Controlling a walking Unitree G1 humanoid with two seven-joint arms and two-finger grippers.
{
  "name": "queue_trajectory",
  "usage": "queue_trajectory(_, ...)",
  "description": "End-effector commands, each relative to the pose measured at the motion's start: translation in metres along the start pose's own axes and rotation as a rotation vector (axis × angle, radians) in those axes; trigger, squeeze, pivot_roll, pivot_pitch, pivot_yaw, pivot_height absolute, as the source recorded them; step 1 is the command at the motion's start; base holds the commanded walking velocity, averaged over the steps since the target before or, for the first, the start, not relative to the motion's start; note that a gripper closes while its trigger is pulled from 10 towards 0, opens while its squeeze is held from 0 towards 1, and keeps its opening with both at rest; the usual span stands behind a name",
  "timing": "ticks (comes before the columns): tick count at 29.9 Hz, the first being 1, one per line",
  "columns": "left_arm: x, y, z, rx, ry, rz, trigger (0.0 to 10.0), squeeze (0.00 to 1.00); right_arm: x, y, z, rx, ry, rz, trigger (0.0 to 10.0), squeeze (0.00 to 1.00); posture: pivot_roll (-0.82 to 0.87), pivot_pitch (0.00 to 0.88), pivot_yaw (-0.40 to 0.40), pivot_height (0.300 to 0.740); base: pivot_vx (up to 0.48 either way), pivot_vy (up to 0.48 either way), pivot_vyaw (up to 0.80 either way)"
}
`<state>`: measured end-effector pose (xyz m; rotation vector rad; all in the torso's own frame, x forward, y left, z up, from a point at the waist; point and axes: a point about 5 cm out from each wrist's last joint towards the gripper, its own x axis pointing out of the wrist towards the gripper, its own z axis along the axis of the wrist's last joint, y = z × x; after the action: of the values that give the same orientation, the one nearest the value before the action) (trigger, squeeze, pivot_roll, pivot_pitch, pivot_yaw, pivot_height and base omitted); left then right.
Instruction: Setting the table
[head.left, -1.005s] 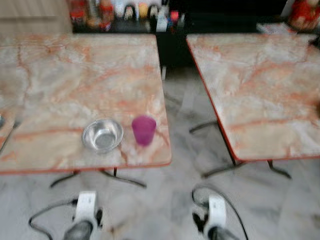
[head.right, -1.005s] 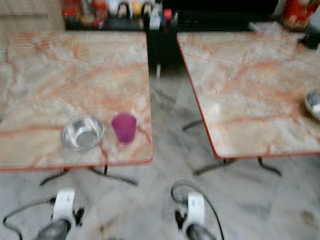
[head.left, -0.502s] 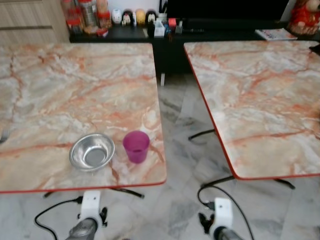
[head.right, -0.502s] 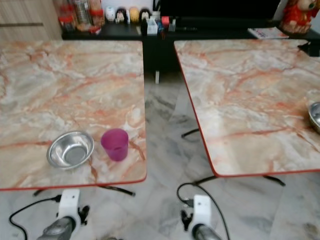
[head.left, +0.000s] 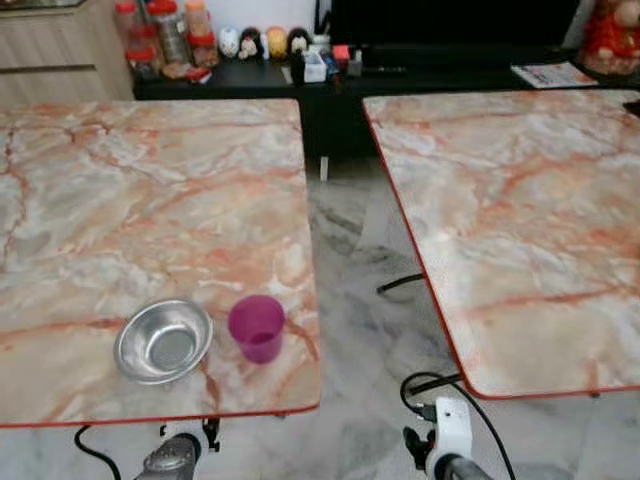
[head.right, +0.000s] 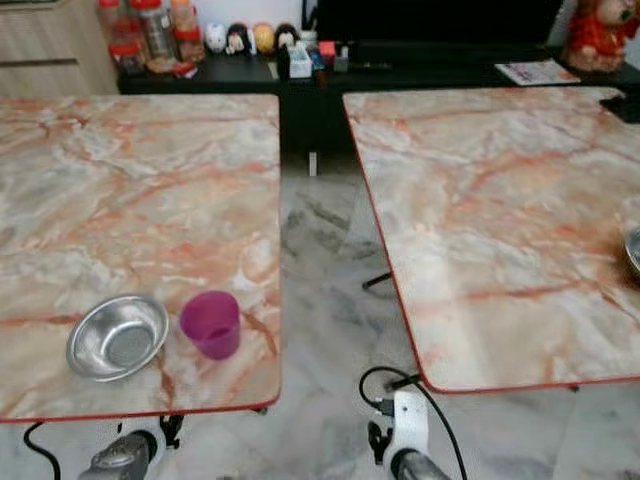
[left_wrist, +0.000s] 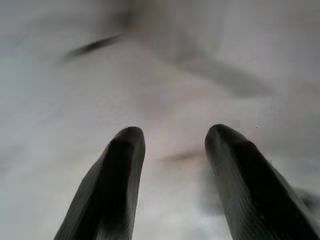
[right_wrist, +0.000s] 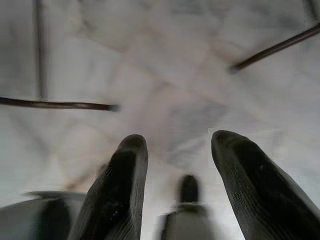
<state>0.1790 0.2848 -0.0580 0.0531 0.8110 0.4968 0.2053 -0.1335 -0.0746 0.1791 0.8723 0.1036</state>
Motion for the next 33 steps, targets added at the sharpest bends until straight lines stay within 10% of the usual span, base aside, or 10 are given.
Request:
queue_trajectory(1, -0.003, 0.019, -0.016, -0.043, 0.071, 0.111, 10.0, 0.0, -0.004, -0.015, -0.006, -0.003, 0.027, -0.041, 10.0, 0.0, 0.13, 0.126, -0.016, 0.731, 0.0, 0.0, 0.0)
queue_trajectory(33, -0.001, 0.001, -0.005, -0.047, 0.026, 0.05, 10.0, 0.0, -0.004, -0.015, -0.008, 0.005, 0.03, -0.043, 10.0, 0.0, 0.12, 0.127, -0.014, 0.731, -0.071, 0.0, 0.0)
